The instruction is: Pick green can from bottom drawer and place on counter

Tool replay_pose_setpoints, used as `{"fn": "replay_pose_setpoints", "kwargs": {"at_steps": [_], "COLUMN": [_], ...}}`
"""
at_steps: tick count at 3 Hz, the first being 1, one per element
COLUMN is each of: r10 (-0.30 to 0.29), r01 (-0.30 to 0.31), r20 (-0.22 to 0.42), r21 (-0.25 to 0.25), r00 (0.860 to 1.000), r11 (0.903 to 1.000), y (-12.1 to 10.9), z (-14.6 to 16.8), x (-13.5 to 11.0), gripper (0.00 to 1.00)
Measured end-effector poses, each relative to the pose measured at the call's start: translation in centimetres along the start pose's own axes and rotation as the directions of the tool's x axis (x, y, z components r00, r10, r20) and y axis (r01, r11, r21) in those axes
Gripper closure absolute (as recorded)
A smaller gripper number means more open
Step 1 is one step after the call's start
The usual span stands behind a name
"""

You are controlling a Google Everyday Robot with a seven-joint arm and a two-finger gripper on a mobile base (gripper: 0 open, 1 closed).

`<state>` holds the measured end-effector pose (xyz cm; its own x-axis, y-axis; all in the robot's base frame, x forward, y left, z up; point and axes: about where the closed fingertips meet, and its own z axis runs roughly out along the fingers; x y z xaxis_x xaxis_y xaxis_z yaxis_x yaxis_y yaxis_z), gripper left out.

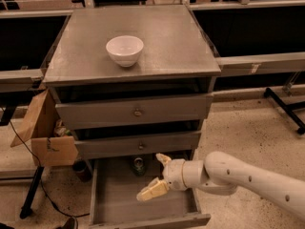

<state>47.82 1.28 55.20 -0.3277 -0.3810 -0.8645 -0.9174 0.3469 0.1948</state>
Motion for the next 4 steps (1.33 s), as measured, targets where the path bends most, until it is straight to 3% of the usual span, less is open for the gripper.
{"fn": "replay_pose_setpoints", "kwargs": {"at_steps": [2,3,4], "r10": [0.038,0.123,0.233], "r01": [-0.047,-0.129,-0.231], "r20": [0.107,0.128,0.129], "r21": [0.077,0.042,-0.025], "r00": [0.993,0.984,0.964], "r11": [0.9960,0.9908,0.9725], "y": [-7.4,-9.3,-9.9], "z": [4.4,9.0,17.3], "x": [11.1,17.6,25.0], "gripper": [0.00,0.00,0.00]}}
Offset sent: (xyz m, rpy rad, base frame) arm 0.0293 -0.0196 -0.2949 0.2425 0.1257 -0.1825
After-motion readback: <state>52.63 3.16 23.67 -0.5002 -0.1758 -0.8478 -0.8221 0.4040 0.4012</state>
